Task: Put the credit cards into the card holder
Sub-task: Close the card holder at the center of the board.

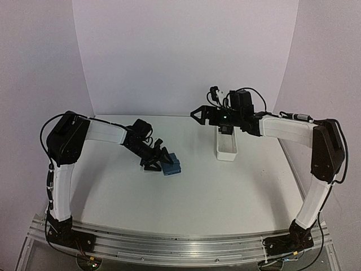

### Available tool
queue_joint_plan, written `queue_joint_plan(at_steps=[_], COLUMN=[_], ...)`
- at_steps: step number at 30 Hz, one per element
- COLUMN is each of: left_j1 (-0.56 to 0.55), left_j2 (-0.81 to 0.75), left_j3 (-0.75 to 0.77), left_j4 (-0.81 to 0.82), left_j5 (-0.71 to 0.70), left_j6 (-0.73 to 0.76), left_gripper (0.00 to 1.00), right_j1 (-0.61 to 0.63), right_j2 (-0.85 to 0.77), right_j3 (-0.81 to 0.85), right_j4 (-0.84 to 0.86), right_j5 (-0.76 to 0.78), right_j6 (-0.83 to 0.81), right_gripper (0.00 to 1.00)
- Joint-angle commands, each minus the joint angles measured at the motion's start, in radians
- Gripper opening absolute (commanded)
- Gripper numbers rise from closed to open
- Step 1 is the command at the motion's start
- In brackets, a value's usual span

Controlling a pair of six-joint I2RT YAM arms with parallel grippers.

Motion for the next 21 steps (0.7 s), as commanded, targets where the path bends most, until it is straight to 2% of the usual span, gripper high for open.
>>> queue_joint_plan(at_steps=[1,4,7,15,21], left_j1=[0.027,0.034,0.032,0.023,0.02], left_j2=[-0.017,0.003,0.031,0.045,0.075], left_j3=[0.009,0.038,0.084,0.068,0.127], left_j4=[-0.093,-0.05,-0.025,0.042,0.073], left_j5=[-0.127,-0.184,-0.153,-0.084,-0.073], left_j6=[0.099,0.174,0.228,0.22,0.248], left_gripper=[0.77,0.76,0.76,0.75,0.75], right_j1=[0.001,0.001,0.002,0.001,0.002], right_j2=[-0.066,-0.069,-0.073,-0.085,-0.075], right_j3=[-0.007,-0.014,-0.017,-0.031,-0.024], right_j4=[0.002,0.002,0.002,0.002,0.002], right_j5=[0.001,-0.006,-0.009,0.003,-0.004], right_j6=[0.006,0.007,0.008,0.0,-0.003], right_gripper=[0.98,0.98,0.98,0.98,0.98])
